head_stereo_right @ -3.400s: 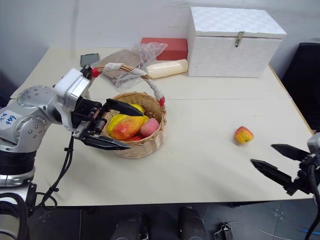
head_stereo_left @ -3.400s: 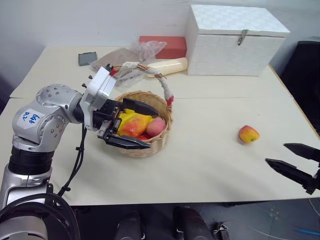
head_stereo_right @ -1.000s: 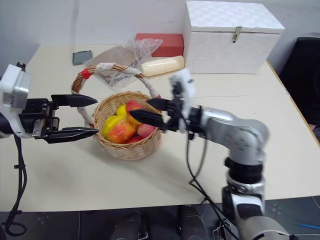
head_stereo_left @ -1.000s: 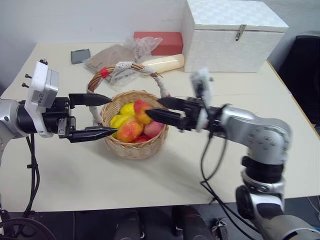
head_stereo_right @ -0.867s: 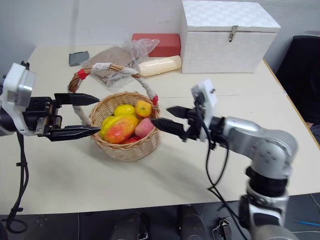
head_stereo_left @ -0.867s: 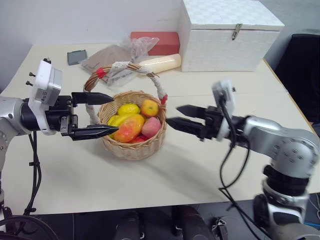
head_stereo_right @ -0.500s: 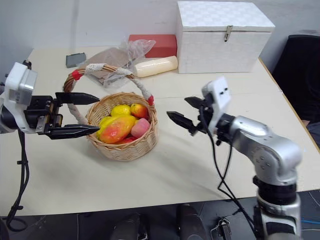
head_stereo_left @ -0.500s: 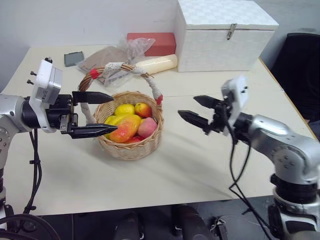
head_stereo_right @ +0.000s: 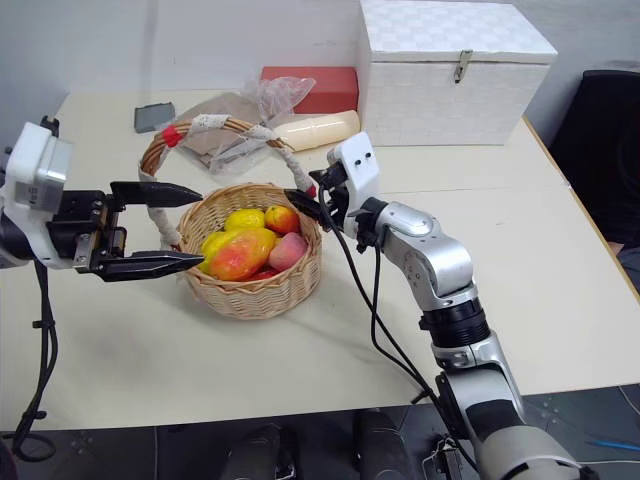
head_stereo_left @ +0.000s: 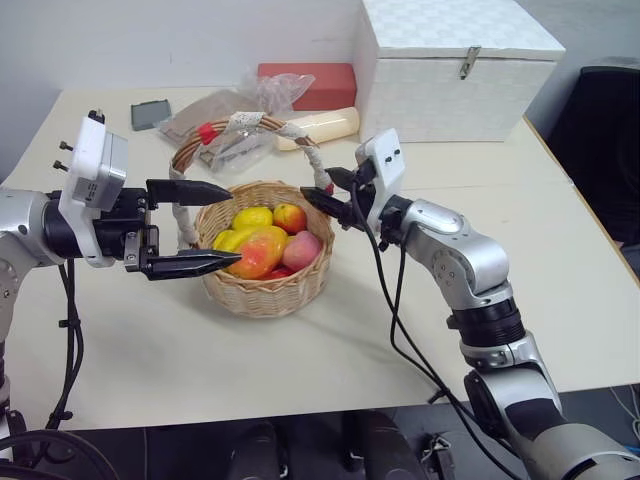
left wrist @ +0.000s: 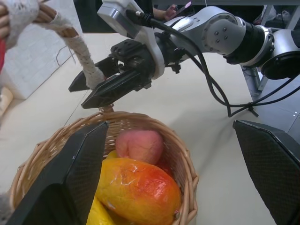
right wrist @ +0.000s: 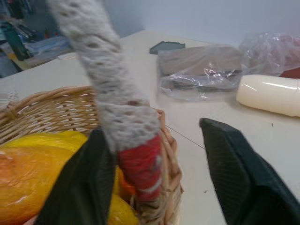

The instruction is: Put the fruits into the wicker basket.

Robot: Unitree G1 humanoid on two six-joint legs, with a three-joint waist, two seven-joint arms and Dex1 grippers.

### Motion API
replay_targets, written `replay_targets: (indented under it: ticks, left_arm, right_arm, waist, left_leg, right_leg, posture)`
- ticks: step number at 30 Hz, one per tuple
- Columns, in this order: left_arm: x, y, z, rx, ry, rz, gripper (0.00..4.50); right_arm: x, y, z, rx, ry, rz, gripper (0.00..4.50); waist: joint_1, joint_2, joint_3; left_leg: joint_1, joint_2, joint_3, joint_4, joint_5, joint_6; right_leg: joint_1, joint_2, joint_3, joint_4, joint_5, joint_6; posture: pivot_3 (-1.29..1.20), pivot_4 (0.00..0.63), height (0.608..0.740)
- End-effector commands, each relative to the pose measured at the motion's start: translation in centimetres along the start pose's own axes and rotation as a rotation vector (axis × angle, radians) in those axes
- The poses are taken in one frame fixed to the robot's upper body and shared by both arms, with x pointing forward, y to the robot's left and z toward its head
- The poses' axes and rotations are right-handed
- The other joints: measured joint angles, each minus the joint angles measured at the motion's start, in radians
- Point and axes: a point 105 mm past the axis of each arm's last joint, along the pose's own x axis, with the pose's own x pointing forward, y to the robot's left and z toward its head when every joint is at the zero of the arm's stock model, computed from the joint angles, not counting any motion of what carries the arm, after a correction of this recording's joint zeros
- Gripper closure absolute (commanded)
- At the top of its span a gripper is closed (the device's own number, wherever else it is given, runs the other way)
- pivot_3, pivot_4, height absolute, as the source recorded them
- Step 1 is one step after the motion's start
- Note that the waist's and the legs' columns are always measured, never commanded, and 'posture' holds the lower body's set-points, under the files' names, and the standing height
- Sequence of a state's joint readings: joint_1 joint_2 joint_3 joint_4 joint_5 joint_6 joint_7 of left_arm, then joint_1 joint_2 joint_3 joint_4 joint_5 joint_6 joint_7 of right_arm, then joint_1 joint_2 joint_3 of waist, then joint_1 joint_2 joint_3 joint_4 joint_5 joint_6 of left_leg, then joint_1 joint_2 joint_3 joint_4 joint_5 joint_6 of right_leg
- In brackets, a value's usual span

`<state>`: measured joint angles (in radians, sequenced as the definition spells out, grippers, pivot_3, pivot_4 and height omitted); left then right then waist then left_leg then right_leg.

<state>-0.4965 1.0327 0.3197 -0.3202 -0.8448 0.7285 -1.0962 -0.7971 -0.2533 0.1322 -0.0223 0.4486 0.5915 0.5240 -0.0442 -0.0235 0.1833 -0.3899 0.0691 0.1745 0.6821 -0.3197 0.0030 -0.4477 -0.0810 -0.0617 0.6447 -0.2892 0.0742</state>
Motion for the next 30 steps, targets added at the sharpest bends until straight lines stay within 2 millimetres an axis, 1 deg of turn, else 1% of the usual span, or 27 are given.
replay_targets:
  ticks: [1, 4, 5, 7, 11, 13, 14, 16, 17, 20, 22, 23, 24, 26, 28, 30]
  left_arm:
    - [-0.2, -0.5, 1.1, 0.03, -0.033, -0.001, 0.0]
    - [0.0, -0.7, 1.1, 0.029, -0.039, -0.014, 0.0]
    - [0.2, -0.7, 1.2, 0.028, -0.046, -0.02, 0.0]
    - [0.6, -0.7, 1.4, 0.024, -0.065, -0.039, 0.0]
    - [1.4, -0.8, 1.4, 0.022, -0.085, -0.081, 0.0]
    - [1.9, -0.8, 1.5, 0.019, -0.1, -0.104, 0.0]
    - [2.2, -0.8, 1.6, 0.017, -0.108, -0.119, 0.0]
    - [2.6, -0.6, 1.6, 0.015, -0.117, -0.139, 0.0]
    - [2.9, -0.4, 1.5, 0.01, -0.123, -0.149, 0.0]
    - [3.3, 0.0, 1.2, -0.001, -0.133, -0.161, 0.0]
    - [3.6, 0.3, 1.0, -0.005, -0.135, -0.163, 0.0]
    - [3.8, 0.6, 0.7, -0.01, -0.137, -0.164, 0.0]
    - [4.1, 0.8, 0.5, -0.014, -0.139, -0.167, 0.0]
    - [4.4, 1.2, 0.2, -0.021, -0.146, -0.173, 0.0]
    - [4.8, 1.5, 0.1, -0.027, -0.152, -0.176, 0.0]
    - [5.0, 1.7, -0.1, -0.028, -0.153, -0.178, 0.0]
  right_arm:
    - [-0.5, 1.6, 1.5, -0.039, -0.068, 0.065, 3.1]
    - [-0.9, 1.8, 1.5, -0.053, -0.075, 0.056, 4.11]
    - [-1.0, 1.5, 1.5, -0.055, -0.078, 0.03, 4.2]
    - [-1.6, 0.4, 1.9, -0.084, -0.108, -0.043, 4.2]
    - [-4.4, -2.4, 3.6, -0.132, -0.173, -0.181, 4.2]
    - [-6.8, -4.2, 4.4, -0.174, -0.176, -0.267, 4.2]
    - [-8.6, -5.4, 4.8, -0.212, -0.165, -0.325, 4.2]
    - [-11.6, -7.1, 5.4, -0.261, -0.139, -0.419, 4.2]
    - [-13.8, -8.3, 5.7, -0.283, -0.117, -0.484, 4.2]
    - [-18.0, -10.0, 6.0, -0.312, -0.075, -0.604, 4.2]
    - [-20.1, -10.7, 5.8, -0.318, -0.047, -0.666, 4.2]
    - [-22.2, -11.5, 5.0, -0.307, -0.022, -0.736, 4.2]
    - [-23.9, -12.0, 4.3, -0.293, -0.003, -0.791, 4.2]
    - [-25.7, -12.4, 3.2, -0.26, 0.016, -0.849, 4.2]
    - [-26.1, -12.1, 2.3, -0.212, 0.013, -0.848, 3.47]
    - [-26.4, -11.8, 1.8, -0.181, 0.013, -0.841, 2.9]
  waist:
    - [0.0, 0.0, 0.0]
    - [-0.001, 0.0, 0.0]
    - [-0.002, 0.0, 0.0]
    - [-0.003, 0.0, 0.0]
    - [0.008, 0.0, 0.0]
    - [0.016, 0.0, 0.0]
    - [0.02, 0.0, 0.0]
    - [0.025, 0.0, 0.0]
    - [0.028, 0.0, 0.0]
    - [0.032, 0.0, 0.0]
    - [0.025, 0.0, 0.0]
    - [0.02, 0.0, 0.0]
    - [0.019, 0.0, 0.0]
    - [0.016, 0.0, 0.0]
    - [0.012, 0.0, 0.0]
    - [0.009, 0.0, 0.0]
  left_leg:
    - [0.0, 0.0, 0.0, 0.0, 0.0, 0.0]
    - [0.001, 0.0, 0.0, 0.0, 0.0, 0.0]
    - [0.001, -0.001, 0.0, 0.0, 0.0, 0.0]
    - [0.001, -0.001, 0.0, 0.0, 0.0, -0.001]
    - [0.001, -0.002, 0.0, 0.0, 0.0, -0.001]
    - [0.0, -0.002, 0.0, 0.0, 0.0, 0.0]
    - [0.0, -0.002, 0.0, 0.0, 0.0, 0.0]
    - [-0.001, -0.003, 0.0, 0.0, 0.0, 0.0]
    - [-0.001, -0.003, 0.0, 0.0, -0.001, 0.001]
    - [-0.001, -0.003, 0.0, 0.0, -0.001, 0.001]
    - [0.0, -0.002, 0.001, 0.0, -0.001, 0.001]
    - [0.001, -0.002, 0.001, 0.0, 0.0, 0.0]
    - [0.002, -0.002, 0.001, 0.0, 0.0, 0.0]
    - [0.004, -0.002, 0.001, 0.0, 0.001, -0.001]
    - [0.005, -0.003, 0.002, 0.0, 0.001, -0.001]
    - [0.006, -0.003, 0.003, 0.0, 0.001, -0.001]
  right_leg:
    - [0.0, 0.0, 0.0, 0.0, 0.0, 0.0]
    - [0.0, 0.0, 0.0, 0.0, 0.0, 0.0]
    - [0.0, 0.0, 0.0, 0.0, 0.0, 0.0]
    - [0.0, 0.0, 0.0, 0.0, 0.0, 0.0]
    - [0.0, 0.0, 0.0, 0.0, 0.0, 0.0]
    - [0.0, 0.0, 0.0, 0.0, 0.0, 0.0]
    - [0.0, 0.0, -0.001, 0.0, 0.0, 0.0]
    - [0.0, 0.0, -0.001, -0.001, 0.0, 0.0]
    - [0.0, 0.0, -0.001, -0.001, 0.0, 0.0]
    - [0.0, 0.0, -0.001, -0.003, 0.0, 0.001]
    - [0.0, 0.001, -0.001, -0.006, 0.0, 0.001]
    - [0.0, 0.002, 0.0, -0.006, 0.0, 0.001]
    - [0.001, 0.002, 0.0, -0.005, 0.0, 0.001]
    - [0.002, 0.002, 0.0, -0.003, 0.0, 0.001]
    - [0.002, 0.002, 0.002, -0.002, 0.0, 0.001]
    - [0.002, 0.002, 0.004, 0.0, 0.0, 0.001]
  posture:
    - [0.0, 0.15, 0.74]
    - [0.0, 0.15, 0.74]
    - [0.0, 0.15, 0.74]
    - [0.0, 0.15, 0.74]
    - [0.0, 0.15, 0.74]
    - [0.0, 0.15, 0.74]
    - [0.0, 0.15, 0.74]
    - [0.0, 0.15, 0.74]
    - [0.0, 0.15, 0.74]
    - [0.0, 0.15, 0.74]
    - [0.0, 0.15, 0.74]
    - [0.0, 0.15, 0.74]
    - [0.0, 0.15, 0.74]
    - [0.0, 0.15, 0.74]
    - [0.0, 0.15, 0.74]
    - [0.0, 0.15, 0.74]
